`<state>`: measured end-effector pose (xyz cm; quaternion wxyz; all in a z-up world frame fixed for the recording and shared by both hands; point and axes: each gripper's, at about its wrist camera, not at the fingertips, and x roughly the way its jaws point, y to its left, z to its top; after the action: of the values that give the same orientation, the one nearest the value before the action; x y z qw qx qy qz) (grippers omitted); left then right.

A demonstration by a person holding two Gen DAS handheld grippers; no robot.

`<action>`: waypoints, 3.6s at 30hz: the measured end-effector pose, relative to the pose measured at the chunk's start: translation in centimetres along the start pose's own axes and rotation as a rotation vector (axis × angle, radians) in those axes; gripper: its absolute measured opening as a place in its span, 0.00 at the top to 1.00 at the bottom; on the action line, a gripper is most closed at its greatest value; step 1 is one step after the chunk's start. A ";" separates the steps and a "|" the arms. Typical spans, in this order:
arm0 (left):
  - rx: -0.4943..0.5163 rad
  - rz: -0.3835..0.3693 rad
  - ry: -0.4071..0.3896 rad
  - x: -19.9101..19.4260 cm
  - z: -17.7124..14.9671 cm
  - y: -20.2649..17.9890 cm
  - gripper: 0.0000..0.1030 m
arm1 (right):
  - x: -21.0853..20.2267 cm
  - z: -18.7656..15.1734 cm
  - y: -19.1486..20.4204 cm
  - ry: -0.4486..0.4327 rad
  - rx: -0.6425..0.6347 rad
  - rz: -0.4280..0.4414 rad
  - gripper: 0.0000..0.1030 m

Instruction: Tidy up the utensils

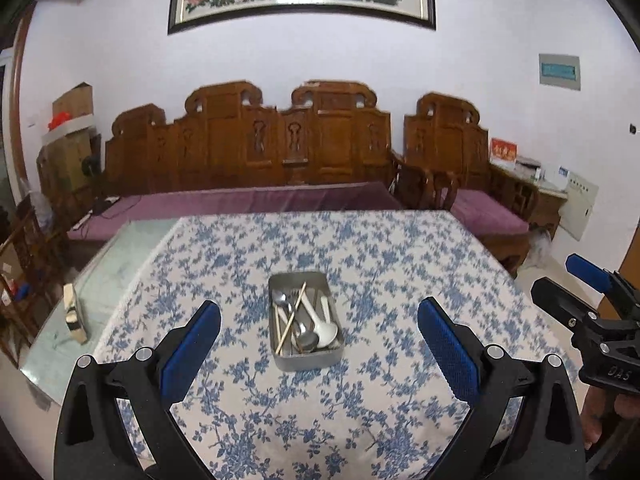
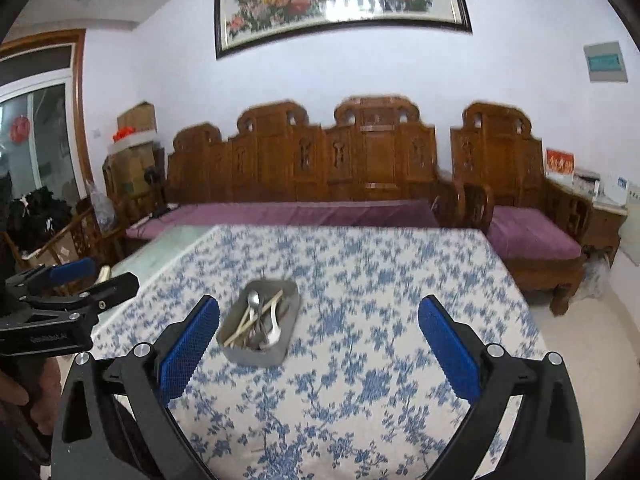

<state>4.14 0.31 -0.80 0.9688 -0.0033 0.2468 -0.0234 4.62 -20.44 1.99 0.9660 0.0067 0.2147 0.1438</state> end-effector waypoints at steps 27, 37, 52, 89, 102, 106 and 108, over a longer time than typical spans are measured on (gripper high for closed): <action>0.001 0.013 -0.112 -4.6 1.1 -0.2 0.08 | -4.7 1.8 0.4 -0.094 0.005 -0.034 0.03; 0.001 0.015 -0.111 -4.5 0.9 -0.3 0.08 | -4.3 1.6 0.5 -0.083 0.010 -0.037 0.03; 0.007 0.018 -0.115 -4.5 0.7 -0.5 0.08 | -4.1 1.6 0.7 -0.088 0.014 -0.042 0.03; 0.011 0.002 -0.122 -5.1 1.2 -0.7 0.08 | -4.2 1.6 0.7 -0.093 0.017 -0.044 0.03; 0.009 -0.011 -0.129 -5.3 1.4 -0.5 0.08 | -4.4 1.9 0.9 -0.092 0.018 -0.040 0.03; 0.008 -0.014 -0.130 -5.3 1.4 -0.4 0.08 | -4.4 1.9 0.9 -0.092 0.020 -0.041 0.03; 0.006 -0.015 -0.130 -5.3 1.3 -0.4 0.08 | -4.4 1.8 0.9 -0.093 0.020 -0.042 0.03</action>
<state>0.11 0.17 2.84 0.9825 -0.0038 0.1835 -0.0310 1.28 -20.69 5.55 0.9777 0.0185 0.1709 0.1210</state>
